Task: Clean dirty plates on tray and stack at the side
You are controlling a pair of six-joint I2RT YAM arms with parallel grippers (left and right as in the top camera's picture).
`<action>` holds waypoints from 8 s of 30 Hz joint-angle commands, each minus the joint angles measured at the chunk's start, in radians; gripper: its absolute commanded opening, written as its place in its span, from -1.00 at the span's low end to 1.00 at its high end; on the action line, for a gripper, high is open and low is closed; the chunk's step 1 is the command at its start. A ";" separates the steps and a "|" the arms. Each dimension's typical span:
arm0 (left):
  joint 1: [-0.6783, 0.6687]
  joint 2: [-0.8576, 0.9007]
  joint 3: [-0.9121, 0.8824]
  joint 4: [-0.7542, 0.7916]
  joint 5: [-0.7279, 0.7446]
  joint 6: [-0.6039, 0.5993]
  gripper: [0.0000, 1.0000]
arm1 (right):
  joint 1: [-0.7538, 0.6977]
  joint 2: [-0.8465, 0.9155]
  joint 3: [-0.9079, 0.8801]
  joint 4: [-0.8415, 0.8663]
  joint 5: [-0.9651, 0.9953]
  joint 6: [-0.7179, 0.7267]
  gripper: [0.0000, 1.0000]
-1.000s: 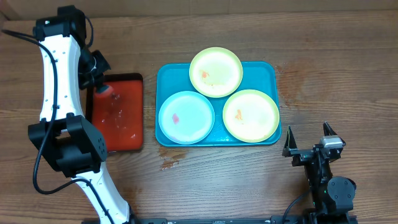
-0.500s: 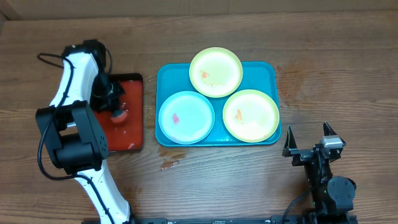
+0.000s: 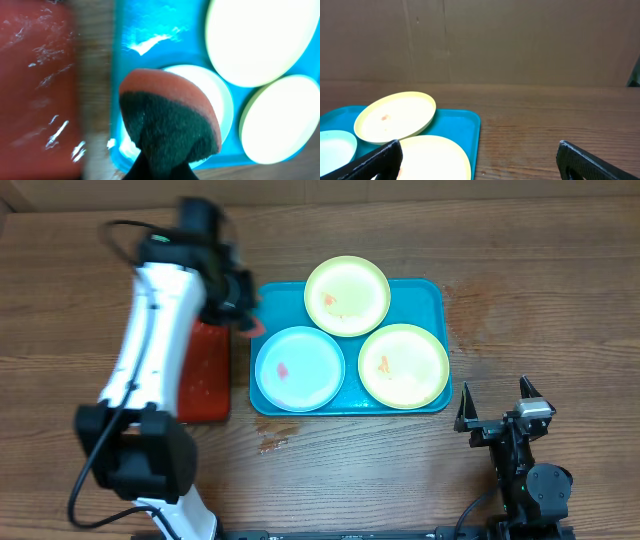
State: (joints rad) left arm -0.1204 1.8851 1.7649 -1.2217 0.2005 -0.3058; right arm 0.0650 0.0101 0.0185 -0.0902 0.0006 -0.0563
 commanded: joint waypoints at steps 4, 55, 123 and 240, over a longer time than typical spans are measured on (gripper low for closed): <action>-0.185 0.024 -0.313 0.284 0.029 -0.114 -0.91 | -0.006 -0.007 -0.010 0.006 0.006 -0.004 1.00; 0.185 0.005 0.129 -0.051 -0.201 -0.233 0.99 | -0.002 -0.007 -0.010 0.581 -0.442 0.155 1.00; 0.123 0.006 0.113 -0.122 -0.067 -0.071 0.15 | 0.452 2.040 1.387 -0.570 -0.224 0.366 -0.15; -0.241 0.164 -0.406 0.428 -0.168 -0.181 -0.92 | 0.450 2.057 1.386 -0.574 -0.218 0.366 -0.92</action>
State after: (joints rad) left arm -0.3782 2.0163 1.3571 -0.7658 0.1959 -0.4728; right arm 0.5186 2.0544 1.3811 -0.6693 -0.2291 0.3126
